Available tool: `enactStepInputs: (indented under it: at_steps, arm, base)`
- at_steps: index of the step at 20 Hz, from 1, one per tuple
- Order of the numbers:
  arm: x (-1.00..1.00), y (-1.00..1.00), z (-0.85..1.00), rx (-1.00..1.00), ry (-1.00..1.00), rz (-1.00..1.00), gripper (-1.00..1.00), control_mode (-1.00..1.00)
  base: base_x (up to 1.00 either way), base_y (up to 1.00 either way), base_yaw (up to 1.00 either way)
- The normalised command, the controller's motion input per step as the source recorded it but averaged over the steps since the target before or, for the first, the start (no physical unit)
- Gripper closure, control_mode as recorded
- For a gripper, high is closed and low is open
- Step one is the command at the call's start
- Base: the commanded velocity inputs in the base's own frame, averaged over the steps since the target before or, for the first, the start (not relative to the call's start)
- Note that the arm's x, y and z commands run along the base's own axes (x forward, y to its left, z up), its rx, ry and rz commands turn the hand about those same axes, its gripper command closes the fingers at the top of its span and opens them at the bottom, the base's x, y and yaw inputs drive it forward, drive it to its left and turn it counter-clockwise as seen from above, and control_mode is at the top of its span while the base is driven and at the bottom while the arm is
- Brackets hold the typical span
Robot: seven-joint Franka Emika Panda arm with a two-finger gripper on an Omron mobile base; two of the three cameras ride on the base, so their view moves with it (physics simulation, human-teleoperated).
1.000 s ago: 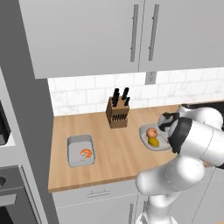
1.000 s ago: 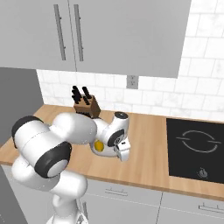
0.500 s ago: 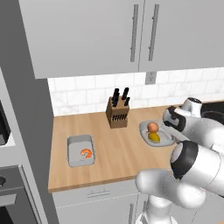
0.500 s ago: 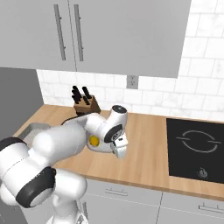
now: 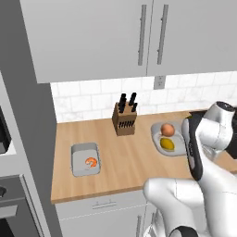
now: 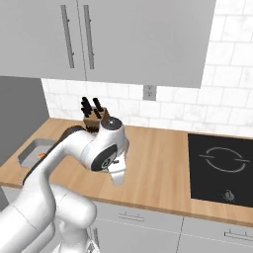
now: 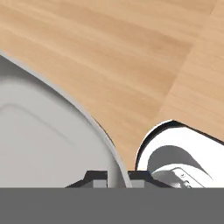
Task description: Take the meat container that has the shrimp and place it on the second highest rack of the freezer. Then take the vegetable container that has the onion and lemon and place it on the highest rack of the freezer.
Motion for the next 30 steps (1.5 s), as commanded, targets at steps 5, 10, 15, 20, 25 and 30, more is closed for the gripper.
enactStepInputs:
  at_steps: [5,10,15,20,25,30]
  arm:
    - [-0.31,0.01,0.45,-0.03,-0.33,-0.16,1.0,-1.0]
    - [0.0,0.0,0.0,0.0,0.0,0.0,1.0,1.0]
    - [0.0,0.0,0.0,0.0,0.0,0.0,1.0,1.0]
    - [0.0,0.0,0.0,0.0,0.0,0.0,1.0,1.0]
    - [0.0,0.0,0.0,0.0,0.0,0.0,1.0,1.0]
    - [0.0,0.0,0.0,0.0,0.0,0.0,1.0,1.0]
  base:
    - [0.0,0.0,0.0]
    - [-0.44,0.25,0.05]
    - [-1.0,0.69,0.22]
    - [-0.94,0.94,0.48]
    - [-0.15,0.9,0.73]
    - [0.13,0.99,0.54]
